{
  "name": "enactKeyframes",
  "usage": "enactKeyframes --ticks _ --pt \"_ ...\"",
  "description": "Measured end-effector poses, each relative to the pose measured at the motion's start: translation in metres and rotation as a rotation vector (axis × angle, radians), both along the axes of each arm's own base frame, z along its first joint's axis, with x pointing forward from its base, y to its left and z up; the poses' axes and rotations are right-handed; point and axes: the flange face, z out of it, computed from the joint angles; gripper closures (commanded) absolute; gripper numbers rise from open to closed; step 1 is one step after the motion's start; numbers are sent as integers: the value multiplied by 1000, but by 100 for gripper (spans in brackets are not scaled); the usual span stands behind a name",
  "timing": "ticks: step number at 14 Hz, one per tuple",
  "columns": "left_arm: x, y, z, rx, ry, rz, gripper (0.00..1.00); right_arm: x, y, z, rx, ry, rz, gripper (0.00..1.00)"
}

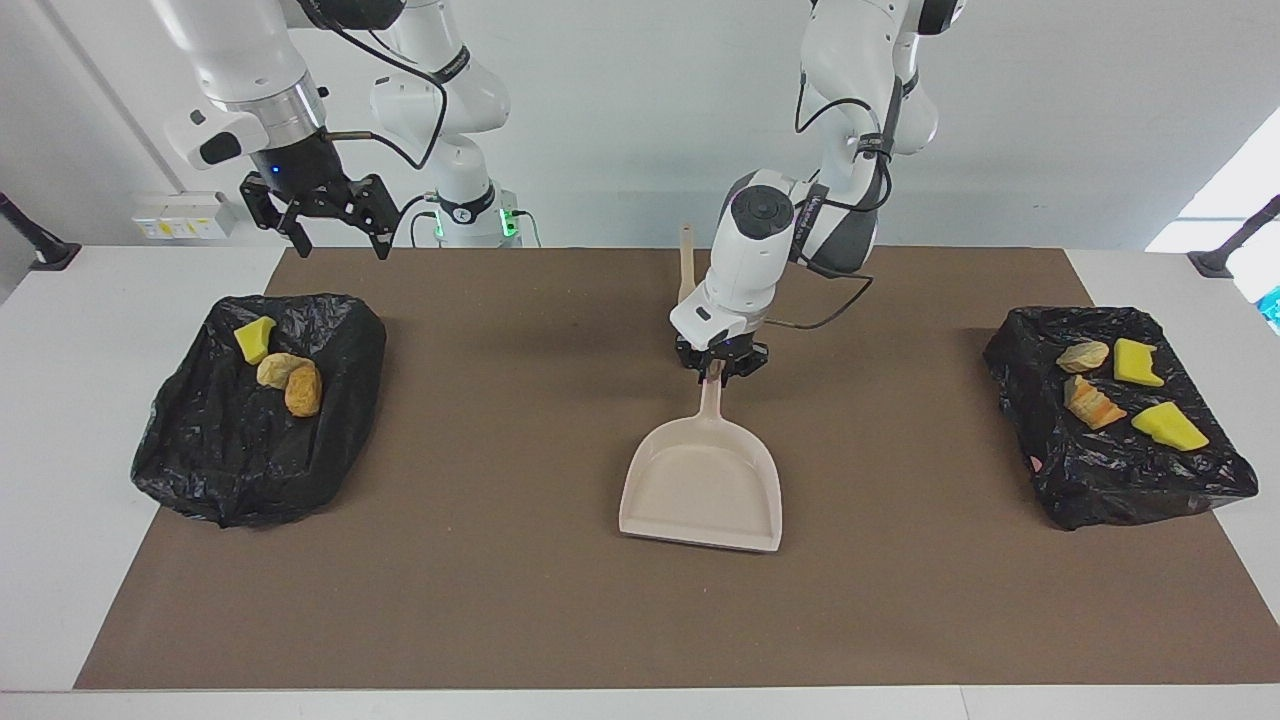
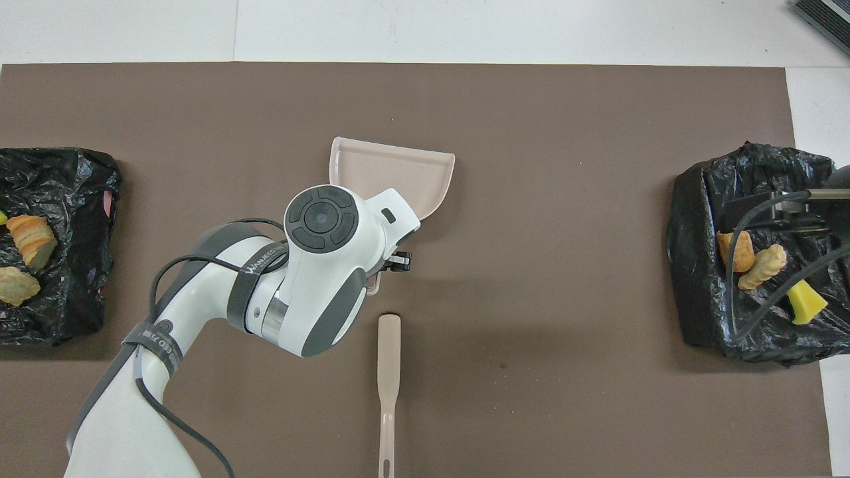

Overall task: Sweep and dump trash in bin
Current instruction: 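Bring the empty dustpan back to the table center with the left gripper, then lower the dustpan onto the table, open and withdraw the left gripper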

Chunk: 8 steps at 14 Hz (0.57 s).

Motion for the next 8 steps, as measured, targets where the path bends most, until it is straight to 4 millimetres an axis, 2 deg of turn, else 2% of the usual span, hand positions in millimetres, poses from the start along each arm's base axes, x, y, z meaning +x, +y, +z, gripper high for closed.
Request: enactKeyframes --ticks 2,3,6,8 --pt "-1 -2 -2 -1 -3 -4 98 0 -1 0 0 0 -2 0" --pt "-1 -2 -3 -5 -7 -3 94 0 -2 0 0 0 -4 0" --pt "-3 -1 -8 -26 1 18 93 0 -5 0 0 0 -9 0" --pt "-4 -1 -11 -29 2 27 86 0 -5 0 0 0 -9 0"
